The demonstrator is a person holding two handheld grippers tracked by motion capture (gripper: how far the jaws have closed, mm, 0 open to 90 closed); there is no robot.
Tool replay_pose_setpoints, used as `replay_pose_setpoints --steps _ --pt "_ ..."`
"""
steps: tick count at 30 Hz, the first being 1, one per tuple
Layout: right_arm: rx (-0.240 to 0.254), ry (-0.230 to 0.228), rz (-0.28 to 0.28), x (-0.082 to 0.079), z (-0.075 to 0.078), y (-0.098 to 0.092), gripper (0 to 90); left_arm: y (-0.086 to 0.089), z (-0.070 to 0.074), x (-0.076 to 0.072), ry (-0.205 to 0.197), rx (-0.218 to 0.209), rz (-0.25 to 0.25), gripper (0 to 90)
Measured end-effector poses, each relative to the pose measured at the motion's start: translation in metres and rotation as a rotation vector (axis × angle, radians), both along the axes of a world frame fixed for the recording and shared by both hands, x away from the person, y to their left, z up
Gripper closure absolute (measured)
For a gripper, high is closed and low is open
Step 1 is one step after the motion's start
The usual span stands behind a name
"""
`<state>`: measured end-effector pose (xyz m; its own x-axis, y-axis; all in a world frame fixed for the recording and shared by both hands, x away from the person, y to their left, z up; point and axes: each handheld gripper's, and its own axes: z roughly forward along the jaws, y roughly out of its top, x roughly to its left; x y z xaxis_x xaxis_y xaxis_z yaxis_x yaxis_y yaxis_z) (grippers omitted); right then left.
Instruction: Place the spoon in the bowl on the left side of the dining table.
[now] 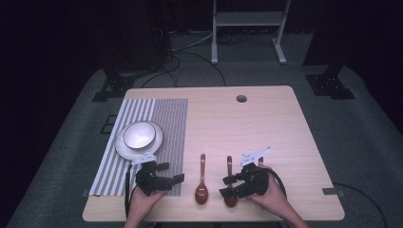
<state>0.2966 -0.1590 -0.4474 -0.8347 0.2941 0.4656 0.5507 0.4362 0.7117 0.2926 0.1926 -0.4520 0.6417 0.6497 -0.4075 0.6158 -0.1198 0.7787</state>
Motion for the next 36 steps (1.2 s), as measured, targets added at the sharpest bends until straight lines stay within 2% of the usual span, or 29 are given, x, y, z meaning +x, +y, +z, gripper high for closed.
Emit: replay_pose_setpoints --steps 2,5,6,7,12,18,24,28,31,32,36 --pt "-0.006 0.002 0.010 0.000 0.000 0.004 44.8 0.000 -0.001 0.000 0.004 0.003 -0.003 3.0" --pt "-0.039 -0.002 0.047 -0.002 0.000 0.017 51.5 -0.002 -0.001 0.000 0.008 0.003 -0.005 3.1" --pt "-0.061 -0.004 0.074 -0.003 -0.001 0.027 55.1 -0.003 -0.001 0.000 0.007 0.006 -0.008 3.1" --pt "-0.061 -0.004 0.074 -0.003 -0.001 0.027 55.1 -0.003 -0.001 0.000 0.008 0.008 -0.010 3.1" --pt "-0.112 -0.001 0.127 -0.004 -0.004 0.051 63.7 -0.004 -0.002 0.001 0.016 0.007 -0.012 3.1" --pt "-0.132 0.001 0.160 -0.004 -0.009 0.067 70.4 -0.003 -0.003 0.002 0.017 0.010 -0.011 3.1" --pt "-0.143 0.009 0.167 -0.004 -0.014 0.078 71.4 -0.002 -0.003 0.002 0.018 0.009 -0.011 3.1" --pt "-0.167 0.013 0.167 -0.005 -0.019 0.083 72.0 -0.003 -0.004 0.002 0.025 0.010 -0.012 3.1" --pt "-0.190 0.006 0.168 -0.006 -0.024 0.085 74.0 -0.004 -0.004 0.003 0.025 0.013 -0.018 3.1" --pt "-0.199 -0.010 0.170 -0.007 -0.025 0.085 74.4 -0.005 -0.004 0.003 0.025 0.012 -0.017 3.1" --pt "-0.199 -0.025 0.163 -0.009 -0.024 0.085 74.5 -0.007 -0.004 0.003 0.032 0.007 -0.020 3.1"
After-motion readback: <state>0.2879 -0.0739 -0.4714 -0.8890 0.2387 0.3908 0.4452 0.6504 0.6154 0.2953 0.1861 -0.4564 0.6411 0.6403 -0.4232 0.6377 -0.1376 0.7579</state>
